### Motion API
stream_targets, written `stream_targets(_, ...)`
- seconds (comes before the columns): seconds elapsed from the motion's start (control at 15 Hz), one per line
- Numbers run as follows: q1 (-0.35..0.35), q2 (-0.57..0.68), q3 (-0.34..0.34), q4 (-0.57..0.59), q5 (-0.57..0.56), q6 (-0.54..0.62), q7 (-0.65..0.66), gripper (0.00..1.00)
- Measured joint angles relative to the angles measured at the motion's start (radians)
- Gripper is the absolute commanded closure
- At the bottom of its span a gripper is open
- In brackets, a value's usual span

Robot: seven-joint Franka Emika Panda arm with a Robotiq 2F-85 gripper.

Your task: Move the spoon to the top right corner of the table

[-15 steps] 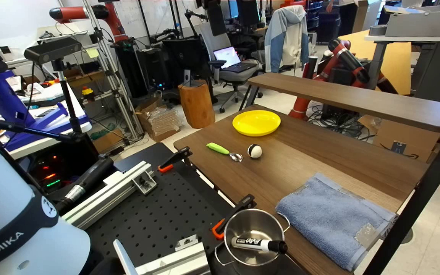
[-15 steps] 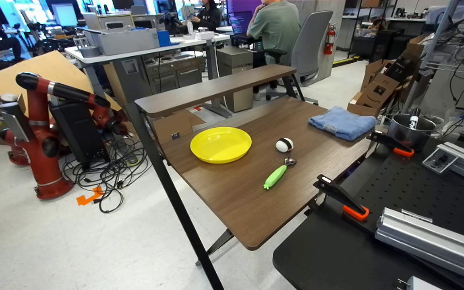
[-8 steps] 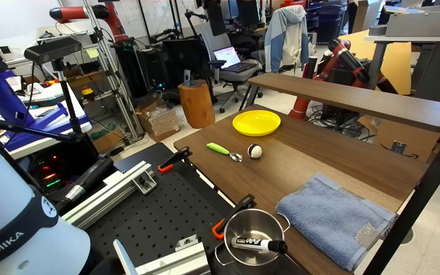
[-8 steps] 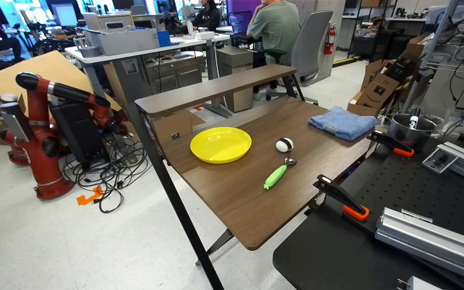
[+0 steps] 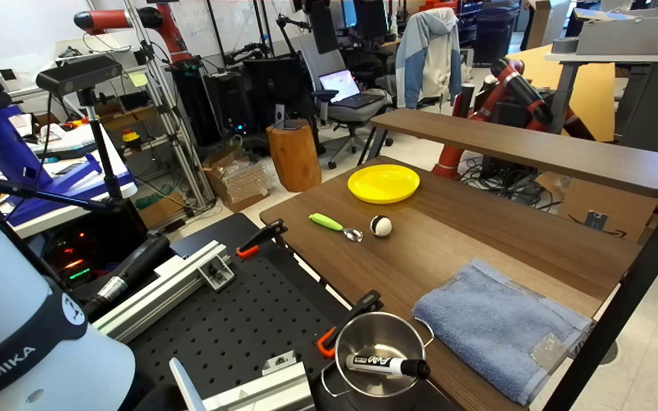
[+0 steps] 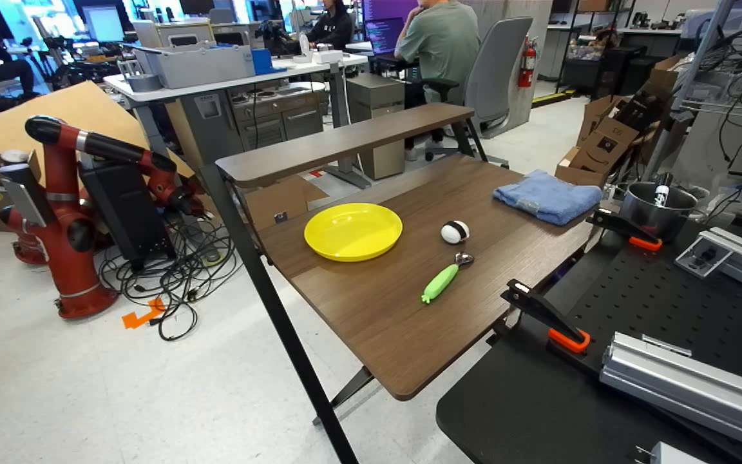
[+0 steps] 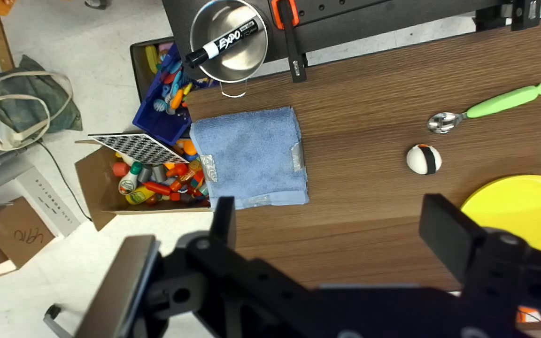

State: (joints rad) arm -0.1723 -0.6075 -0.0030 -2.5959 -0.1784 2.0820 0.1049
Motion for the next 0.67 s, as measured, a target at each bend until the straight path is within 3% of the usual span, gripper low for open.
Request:
stream_targets(0.4,0.012,0.005,0.002,-0.007,0.020,-0.001,0.011,0.00)
stream_targets(0.67,0.088,0.055,0.035,-0.050,0.148,0.010,0.105,0.00)
